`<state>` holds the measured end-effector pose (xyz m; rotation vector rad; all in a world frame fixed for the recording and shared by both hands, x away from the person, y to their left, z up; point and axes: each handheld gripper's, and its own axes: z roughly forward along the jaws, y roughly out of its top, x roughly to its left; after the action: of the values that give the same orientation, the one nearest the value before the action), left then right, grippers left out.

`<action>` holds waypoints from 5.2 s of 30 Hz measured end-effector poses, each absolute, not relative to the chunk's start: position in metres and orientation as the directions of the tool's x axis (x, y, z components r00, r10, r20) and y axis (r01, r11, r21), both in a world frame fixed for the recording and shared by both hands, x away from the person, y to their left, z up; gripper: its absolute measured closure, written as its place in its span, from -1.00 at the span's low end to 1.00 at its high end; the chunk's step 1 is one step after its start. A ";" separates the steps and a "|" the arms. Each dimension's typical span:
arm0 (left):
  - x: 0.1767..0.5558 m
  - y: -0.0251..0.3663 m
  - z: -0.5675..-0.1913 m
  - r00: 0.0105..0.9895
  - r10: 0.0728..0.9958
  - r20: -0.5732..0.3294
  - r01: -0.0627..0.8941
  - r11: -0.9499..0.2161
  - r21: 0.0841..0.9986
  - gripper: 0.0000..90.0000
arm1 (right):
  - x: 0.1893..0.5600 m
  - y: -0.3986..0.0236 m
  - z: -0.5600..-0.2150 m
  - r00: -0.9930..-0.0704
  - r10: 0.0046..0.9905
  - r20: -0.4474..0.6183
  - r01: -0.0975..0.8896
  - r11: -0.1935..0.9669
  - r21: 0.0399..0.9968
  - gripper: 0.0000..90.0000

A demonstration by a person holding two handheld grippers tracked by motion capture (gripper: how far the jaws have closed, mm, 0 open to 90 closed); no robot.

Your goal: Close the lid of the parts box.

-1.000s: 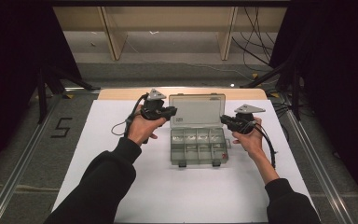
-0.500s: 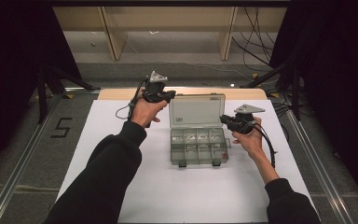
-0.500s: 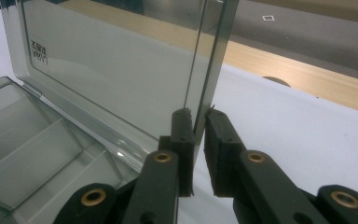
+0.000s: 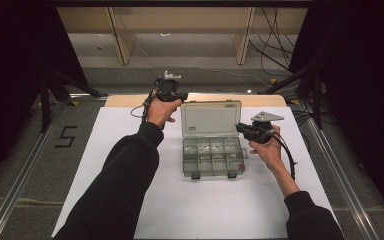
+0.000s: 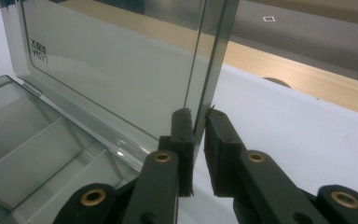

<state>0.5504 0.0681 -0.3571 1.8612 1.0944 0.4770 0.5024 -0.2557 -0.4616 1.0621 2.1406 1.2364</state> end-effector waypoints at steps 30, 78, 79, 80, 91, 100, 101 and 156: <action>0.518 0.065 -0.355 0.623 0.767 -0.150 0.509 -0.253 0.823 0.99 | 0.458 -0.268 -0.411 -0.561 0.822 0.097 0.390 0.159 0.907 -0.24; 0.407 0.077 -0.430 0.766 0.623 -0.159 0.413 -0.287 0.864 0.99 | 0.398 -0.259 -0.415 -0.743 0.667 0.063 0.355 0.313 0.881 0.93; 0.407 0.077 -0.431 0.766 0.622 -0.162 0.417 -0.289 0.862 0.99 | 0.398 -0.259 -0.417 -0.742 0.668 0.052 0.359 0.331 0.873 0.93; 0.406 0.077 -0.432 0.765 0.624 -0.156 0.412 -0.289 0.864 0.99 | 0.398 -0.258 -0.420 -0.748 0.662 0.053 0.359 0.335 0.871 0.93; 0.399 0.080 -0.444 0.772 0.619 -0.148 0.416 -0.314 0.854 0.99 | 0.400 -0.255 -0.435 -0.759 0.651 0.025 0.374 0.405 0.834 0.94; 0.396 0.080 -0.454 0.771 0.622 -0.134 0.417 -0.335 0.845 0.99 | 0.401 -0.254 -0.442 -0.766 0.643 0.020 0.383 0.430 0.818 0.94; 0.395 0.080 -0.456 0.767 0.625 -0.145 0.424 -0.326 0.845 0.99 | 0.401 -0.254 -0.443 -0.766 0.642 0.021 0.384 0.432 0.816 0.94; 0.392 0.076 -0.464 0.774 0.621 -0.121 0.423 -0.366 0.829 0.97 | 0.401 -0.249 -0.454 -0.768 0.640 0.033 0.417 0.460 0.784 0.77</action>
<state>0.3916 0.0764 -0.4642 2.0137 0.7829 0.2625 0.4012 -0.2488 -0.4544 0.9076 2.4449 1.2025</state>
